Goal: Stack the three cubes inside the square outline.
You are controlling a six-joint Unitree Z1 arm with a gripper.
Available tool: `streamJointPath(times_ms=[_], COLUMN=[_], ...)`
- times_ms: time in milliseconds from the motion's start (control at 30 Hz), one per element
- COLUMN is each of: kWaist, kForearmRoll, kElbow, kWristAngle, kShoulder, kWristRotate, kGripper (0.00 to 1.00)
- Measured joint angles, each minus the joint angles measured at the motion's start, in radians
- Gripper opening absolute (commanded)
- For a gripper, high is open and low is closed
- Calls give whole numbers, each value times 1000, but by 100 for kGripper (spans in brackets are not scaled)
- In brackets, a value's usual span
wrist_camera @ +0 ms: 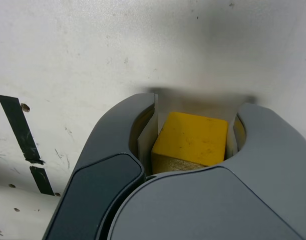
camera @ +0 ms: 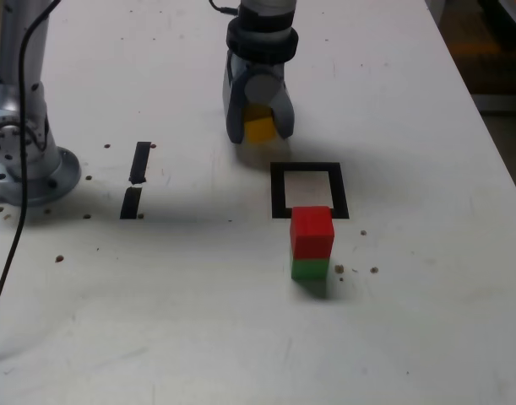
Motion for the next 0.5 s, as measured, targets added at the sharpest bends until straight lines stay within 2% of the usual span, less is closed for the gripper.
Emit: streamJointPath(times_ms=[133, 233, 333, 500], kWaist=[11, 12, 12, 7], kForearmRoll=[0, 0, 0, 0], kElbow=[0, 0, -5, -9], kWristAngle=[1, -4, -8, 2], kShoulder=[14, 17, 17, -7], kWristRotate=[9, 10, 11, 6], kGripper=[48, 69, 84, 97])
